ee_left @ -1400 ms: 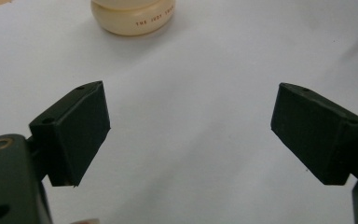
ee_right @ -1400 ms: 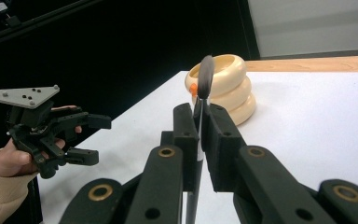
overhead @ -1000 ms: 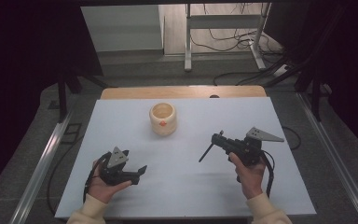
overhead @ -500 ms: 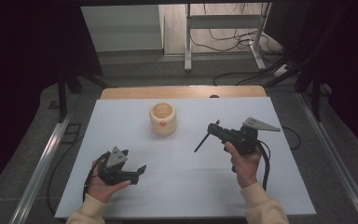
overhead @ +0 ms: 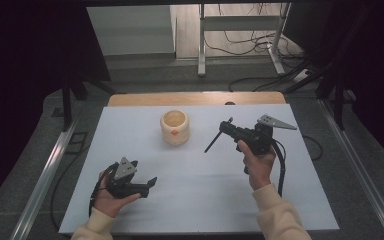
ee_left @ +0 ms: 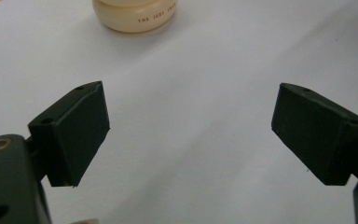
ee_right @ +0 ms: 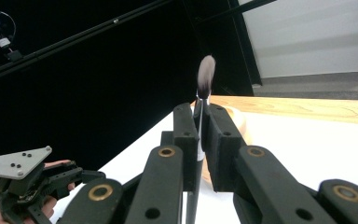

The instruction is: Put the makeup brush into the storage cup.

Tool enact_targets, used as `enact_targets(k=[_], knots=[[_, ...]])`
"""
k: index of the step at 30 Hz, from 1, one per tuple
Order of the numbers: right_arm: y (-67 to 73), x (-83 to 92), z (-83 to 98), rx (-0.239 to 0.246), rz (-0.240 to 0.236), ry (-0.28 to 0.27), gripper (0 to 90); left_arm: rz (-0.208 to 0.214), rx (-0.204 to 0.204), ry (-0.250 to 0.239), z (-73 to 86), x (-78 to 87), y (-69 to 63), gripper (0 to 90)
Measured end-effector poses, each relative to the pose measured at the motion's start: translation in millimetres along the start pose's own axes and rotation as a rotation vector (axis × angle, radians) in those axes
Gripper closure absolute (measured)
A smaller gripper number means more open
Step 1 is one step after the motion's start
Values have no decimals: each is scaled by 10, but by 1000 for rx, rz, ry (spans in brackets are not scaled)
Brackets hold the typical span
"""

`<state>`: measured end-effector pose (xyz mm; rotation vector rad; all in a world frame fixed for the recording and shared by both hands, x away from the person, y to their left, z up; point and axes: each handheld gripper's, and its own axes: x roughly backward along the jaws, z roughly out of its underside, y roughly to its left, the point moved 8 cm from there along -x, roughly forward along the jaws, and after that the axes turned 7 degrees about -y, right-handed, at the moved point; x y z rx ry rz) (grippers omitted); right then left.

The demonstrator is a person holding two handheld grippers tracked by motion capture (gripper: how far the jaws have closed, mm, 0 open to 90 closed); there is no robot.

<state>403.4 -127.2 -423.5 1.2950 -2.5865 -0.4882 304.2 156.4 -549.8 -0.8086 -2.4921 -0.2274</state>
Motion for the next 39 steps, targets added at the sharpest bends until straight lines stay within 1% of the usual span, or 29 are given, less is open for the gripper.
enact_targets(k=[10, 18, 24, 37, 39], knots=[[13, -112, -90, -13, -18, -10, 830, 3, -2, 3, 4, -5, -3, 114], [25, -203, -160, -17, -22, -13, 829, 10, 0, 12, 14, -16, -3, 113], [22, -259, -234, -25, -24, -22, 829, 11, 3, 9, 9, -12, -5, 112], [-26, -361, -278, -44, -18, -30, 829, 12, 3, 10, 10, -10, 1, 112], [-28, -377, -281, -41, -18, -26, 829, 10, 6, 9, 12, -9, 5, 112]])
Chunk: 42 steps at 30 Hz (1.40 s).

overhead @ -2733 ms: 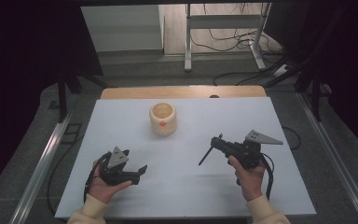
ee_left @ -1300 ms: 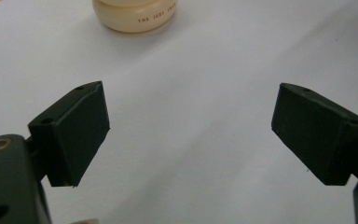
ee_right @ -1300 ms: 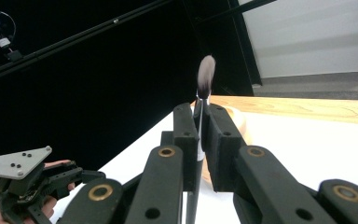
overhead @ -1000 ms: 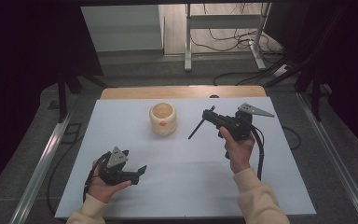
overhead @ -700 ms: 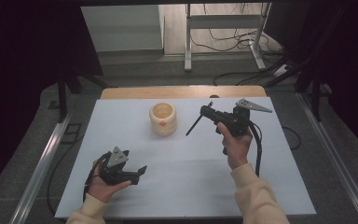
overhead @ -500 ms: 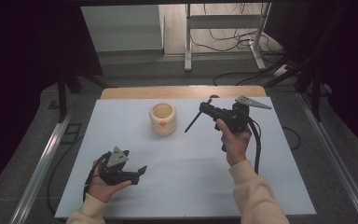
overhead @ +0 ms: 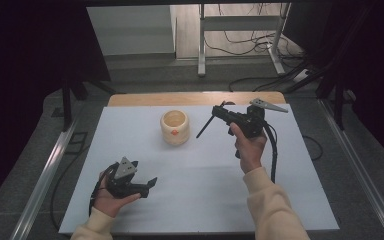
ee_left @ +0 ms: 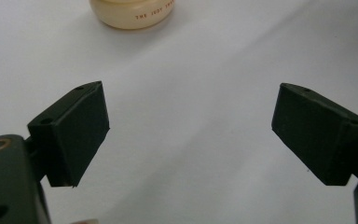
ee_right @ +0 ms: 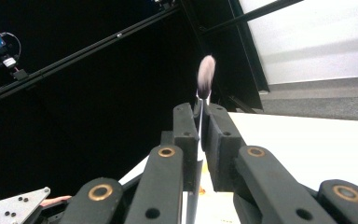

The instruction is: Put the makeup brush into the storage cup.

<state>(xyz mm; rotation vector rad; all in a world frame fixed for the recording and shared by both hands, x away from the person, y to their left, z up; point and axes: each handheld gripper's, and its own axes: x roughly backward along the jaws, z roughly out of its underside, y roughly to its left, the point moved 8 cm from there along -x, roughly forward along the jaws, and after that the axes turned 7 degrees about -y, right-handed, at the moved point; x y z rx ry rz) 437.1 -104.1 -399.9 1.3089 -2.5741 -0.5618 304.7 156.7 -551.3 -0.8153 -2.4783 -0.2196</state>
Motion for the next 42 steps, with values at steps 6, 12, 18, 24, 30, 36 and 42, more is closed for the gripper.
enact_targets(k=[6, 12, 18, 24, 30, 36, 42], knots=[[16, -51, -13, 0, 1, 7, 829, -2, -4, 0, -5, 7, 8, 111], [1, -116, -44, -7, 5, 6, 829, -5, 6, -1, -6, 8, 18, 105], [-9, -213, -51, -13, 4, 9, 829, -6, 7, -4, -13, 12, 17, 98], [-33, -310, -36, -22, 7, 12, 829, -10, 10, -8, -19, 15, 25, 94], [-16, -379, -64, -32, 1, -5, 829, -9, 7, -5, -12, 9, 25, 94], [-50, -463, -102, -37, 20, -14, 829, -8, 8, -4, -12, 11, 24, 94], [-102, -533, -109, -44, 34, -12, 829, -8, 11, -3, -11, 13, 33, 95]])
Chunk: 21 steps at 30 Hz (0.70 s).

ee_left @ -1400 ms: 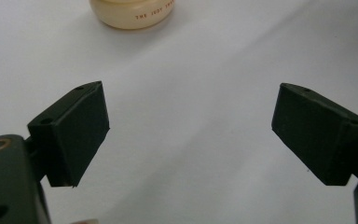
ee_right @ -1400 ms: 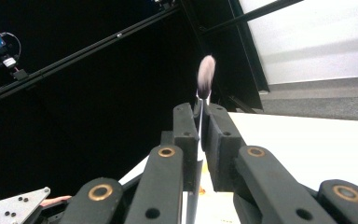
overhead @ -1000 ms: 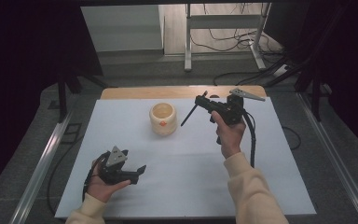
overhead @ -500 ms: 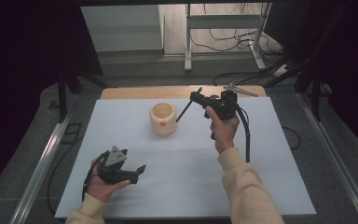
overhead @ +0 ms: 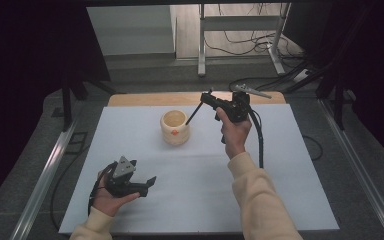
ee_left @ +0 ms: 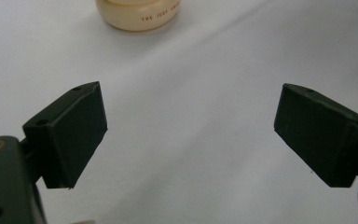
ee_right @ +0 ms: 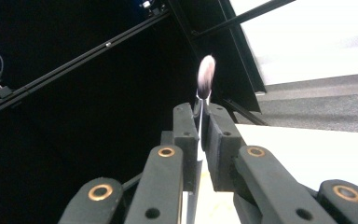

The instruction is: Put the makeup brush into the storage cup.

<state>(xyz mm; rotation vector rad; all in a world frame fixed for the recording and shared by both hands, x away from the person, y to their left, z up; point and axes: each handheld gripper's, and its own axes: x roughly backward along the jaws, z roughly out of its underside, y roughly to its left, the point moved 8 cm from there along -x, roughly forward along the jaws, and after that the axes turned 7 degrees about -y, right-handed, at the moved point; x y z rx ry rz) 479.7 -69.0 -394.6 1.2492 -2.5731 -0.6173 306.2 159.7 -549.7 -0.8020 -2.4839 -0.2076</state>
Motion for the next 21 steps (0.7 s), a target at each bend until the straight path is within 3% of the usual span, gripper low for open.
enact_targets(k=[21], knots=[[-82, -298, 14, 1, 27, 20, 829, -2, 2, -5, -14, 3, 9, 95]])
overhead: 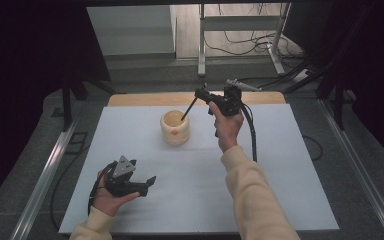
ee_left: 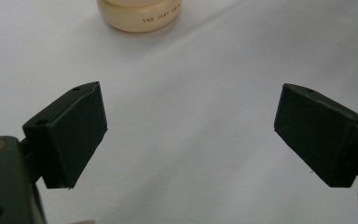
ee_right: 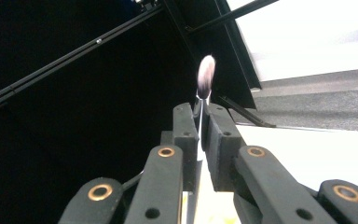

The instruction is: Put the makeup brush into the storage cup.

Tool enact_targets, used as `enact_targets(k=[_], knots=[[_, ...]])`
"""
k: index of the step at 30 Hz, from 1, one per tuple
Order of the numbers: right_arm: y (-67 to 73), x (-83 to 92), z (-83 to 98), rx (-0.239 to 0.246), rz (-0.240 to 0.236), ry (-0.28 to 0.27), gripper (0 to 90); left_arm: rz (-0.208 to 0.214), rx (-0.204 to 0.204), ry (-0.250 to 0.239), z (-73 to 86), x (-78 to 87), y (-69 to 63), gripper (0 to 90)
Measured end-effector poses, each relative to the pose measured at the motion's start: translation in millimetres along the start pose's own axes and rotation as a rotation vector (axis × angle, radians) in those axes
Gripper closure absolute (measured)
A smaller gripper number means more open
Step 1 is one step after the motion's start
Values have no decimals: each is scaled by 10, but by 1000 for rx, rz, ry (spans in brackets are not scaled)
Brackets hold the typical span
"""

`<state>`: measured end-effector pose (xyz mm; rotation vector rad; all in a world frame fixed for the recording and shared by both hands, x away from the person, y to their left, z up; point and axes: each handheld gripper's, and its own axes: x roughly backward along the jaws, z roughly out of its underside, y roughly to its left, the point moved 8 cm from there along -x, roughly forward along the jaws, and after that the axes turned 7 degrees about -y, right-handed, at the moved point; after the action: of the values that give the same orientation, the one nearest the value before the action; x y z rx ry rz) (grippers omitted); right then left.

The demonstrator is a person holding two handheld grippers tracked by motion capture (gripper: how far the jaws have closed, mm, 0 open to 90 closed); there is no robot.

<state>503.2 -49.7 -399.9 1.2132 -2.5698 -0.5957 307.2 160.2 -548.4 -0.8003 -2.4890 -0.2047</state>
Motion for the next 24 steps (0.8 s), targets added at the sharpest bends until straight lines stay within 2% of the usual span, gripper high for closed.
enact_targets(k=[13, 24], knots=[[-120, -184, 152, -8, 26, 17, 828, 0, -3, 5, 7, 0, 12, 96], [-130, -351, 361, 27, 37, 61, 826, 0, -3, 3, 6, 1, 9, 96]])
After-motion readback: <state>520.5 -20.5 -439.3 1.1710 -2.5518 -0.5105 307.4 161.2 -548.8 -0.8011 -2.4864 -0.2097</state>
